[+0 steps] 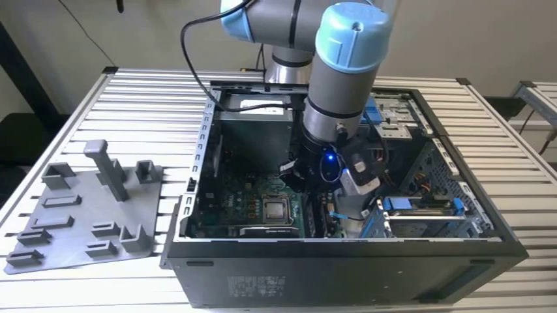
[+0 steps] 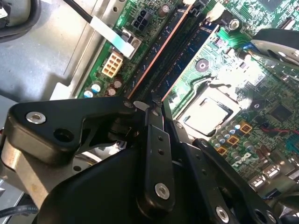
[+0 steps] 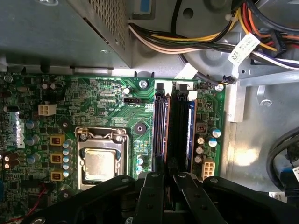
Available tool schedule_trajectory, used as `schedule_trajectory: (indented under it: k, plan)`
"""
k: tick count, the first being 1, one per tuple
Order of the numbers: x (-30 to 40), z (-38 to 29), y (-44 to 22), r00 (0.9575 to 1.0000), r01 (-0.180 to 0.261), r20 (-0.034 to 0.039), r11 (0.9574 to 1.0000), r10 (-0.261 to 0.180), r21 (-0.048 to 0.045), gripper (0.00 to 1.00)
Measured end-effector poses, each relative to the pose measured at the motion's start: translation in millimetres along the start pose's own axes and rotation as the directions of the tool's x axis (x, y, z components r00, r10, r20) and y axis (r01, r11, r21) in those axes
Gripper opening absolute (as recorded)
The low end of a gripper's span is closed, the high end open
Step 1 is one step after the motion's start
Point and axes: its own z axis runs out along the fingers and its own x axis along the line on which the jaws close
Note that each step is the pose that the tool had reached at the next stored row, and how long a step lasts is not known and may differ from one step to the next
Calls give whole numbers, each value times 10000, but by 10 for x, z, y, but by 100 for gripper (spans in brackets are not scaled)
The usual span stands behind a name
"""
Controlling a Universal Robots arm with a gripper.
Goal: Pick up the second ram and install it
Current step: 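Insert the second ram into the second slot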
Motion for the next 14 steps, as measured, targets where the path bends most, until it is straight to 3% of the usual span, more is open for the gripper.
schedule_trajectory:
  k: [11, 12, 14]
  plan:
    - [-1, 12, 2, 10000, -1, 5, 10000, 1, -16, 16]
    - [0, 9, 1, 10000, -2, 2, 10000, 2, -6, 22]
    - [0, -35, 0, 10000, -2, 1, 10000, 2, -3, 22]
